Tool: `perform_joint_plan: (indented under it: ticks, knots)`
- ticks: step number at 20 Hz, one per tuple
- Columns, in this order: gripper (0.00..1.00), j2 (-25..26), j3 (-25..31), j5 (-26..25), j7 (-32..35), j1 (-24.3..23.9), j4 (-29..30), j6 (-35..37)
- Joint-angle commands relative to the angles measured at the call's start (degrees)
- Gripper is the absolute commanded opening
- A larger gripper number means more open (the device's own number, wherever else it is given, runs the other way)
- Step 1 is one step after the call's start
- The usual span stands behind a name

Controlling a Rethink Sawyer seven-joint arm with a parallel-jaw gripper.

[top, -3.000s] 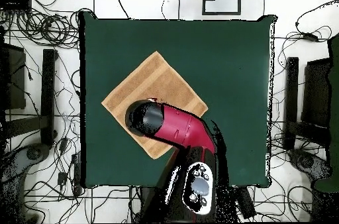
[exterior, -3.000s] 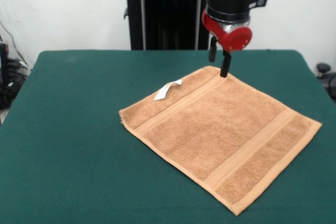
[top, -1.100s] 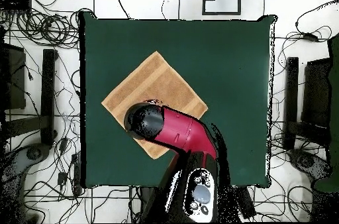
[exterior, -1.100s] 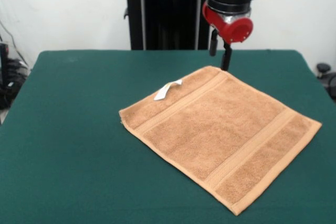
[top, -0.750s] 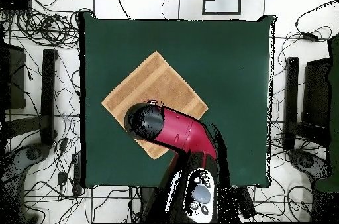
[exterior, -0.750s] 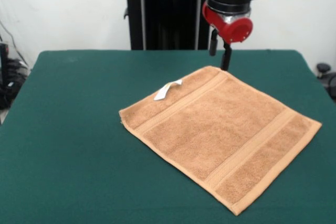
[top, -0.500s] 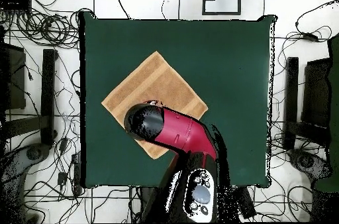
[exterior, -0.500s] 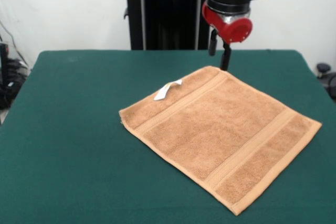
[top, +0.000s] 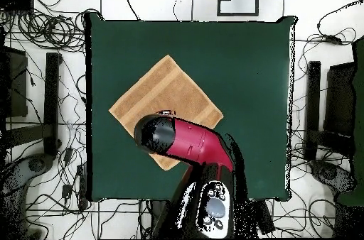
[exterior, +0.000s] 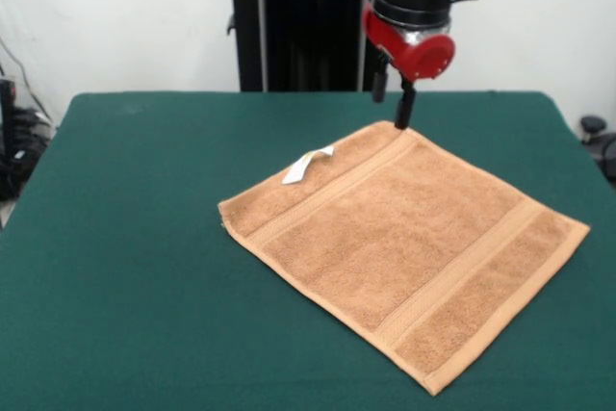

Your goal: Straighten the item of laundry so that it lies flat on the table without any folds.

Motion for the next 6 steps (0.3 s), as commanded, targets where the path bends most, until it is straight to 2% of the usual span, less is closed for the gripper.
perform_joint_plan:
  ticks: [1,6]
  knots:
    - [1.0,1.4,6.7,-3.8,-2.0,0.0,3.3,-0.1]
    - [1.0,1.2,7.3,-5.3,-2.8,-0.7,3.5,-0.8]
